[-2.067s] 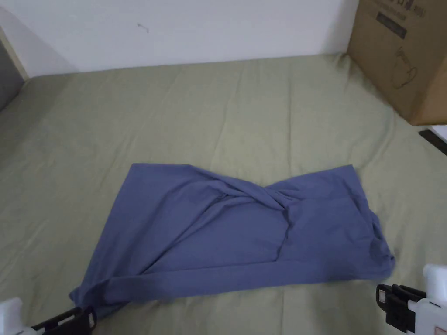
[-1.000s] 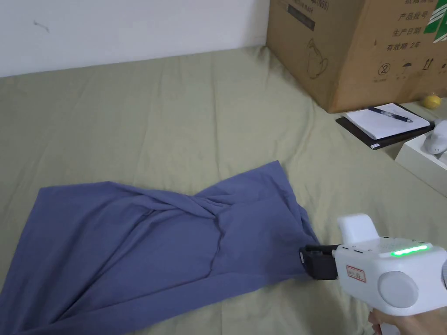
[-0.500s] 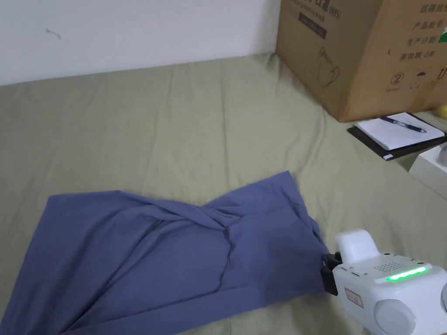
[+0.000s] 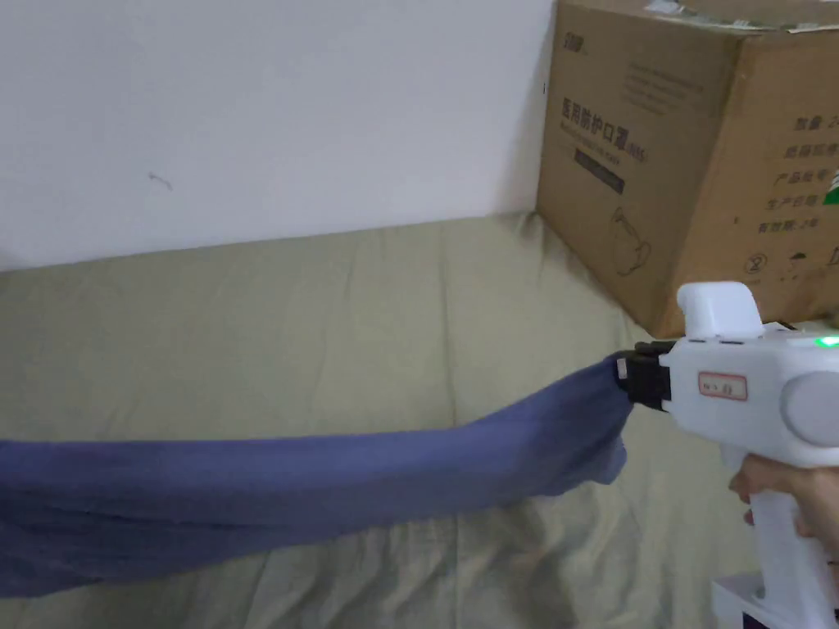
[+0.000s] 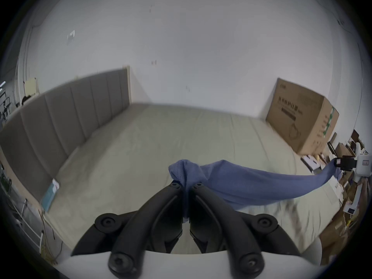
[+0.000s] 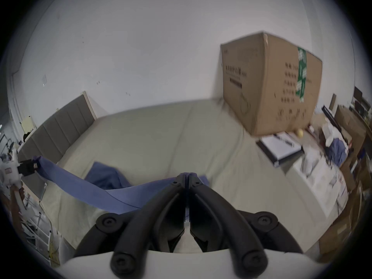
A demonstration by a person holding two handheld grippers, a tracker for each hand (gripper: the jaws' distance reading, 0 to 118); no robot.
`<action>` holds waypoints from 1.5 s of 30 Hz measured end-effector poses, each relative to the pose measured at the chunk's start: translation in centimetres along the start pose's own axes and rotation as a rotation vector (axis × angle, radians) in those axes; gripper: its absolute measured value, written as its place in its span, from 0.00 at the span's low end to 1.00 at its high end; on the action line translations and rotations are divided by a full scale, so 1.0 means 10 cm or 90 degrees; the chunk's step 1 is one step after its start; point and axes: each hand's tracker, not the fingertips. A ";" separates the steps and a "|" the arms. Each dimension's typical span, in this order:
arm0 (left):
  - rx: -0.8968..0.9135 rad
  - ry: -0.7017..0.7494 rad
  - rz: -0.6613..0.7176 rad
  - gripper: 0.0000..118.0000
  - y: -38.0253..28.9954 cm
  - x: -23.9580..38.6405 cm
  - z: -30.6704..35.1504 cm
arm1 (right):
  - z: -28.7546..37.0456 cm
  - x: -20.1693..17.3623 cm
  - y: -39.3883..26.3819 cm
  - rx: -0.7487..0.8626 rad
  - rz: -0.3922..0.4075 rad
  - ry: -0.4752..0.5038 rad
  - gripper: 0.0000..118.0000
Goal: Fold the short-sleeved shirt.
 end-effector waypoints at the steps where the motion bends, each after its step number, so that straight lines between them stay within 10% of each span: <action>1: 0.024 0.002 -0.001 0.03 0.19 0.03 -0.05 | 0.00 -0.02 0.19 0.014 -0.004 0.006 0.03; 31: 0.132 0.073 -0.094 0.03 3.96 0.65 -1.43 | -0.77 -0.40 4.42 0.149 -0.112 -0.010 0.03; 45: 0.166 0.098 -0.116 0.03 4.26 0.69 -1.96 | -0.99 -0.57 4.40 0.156 -0.058 -0.060 0.03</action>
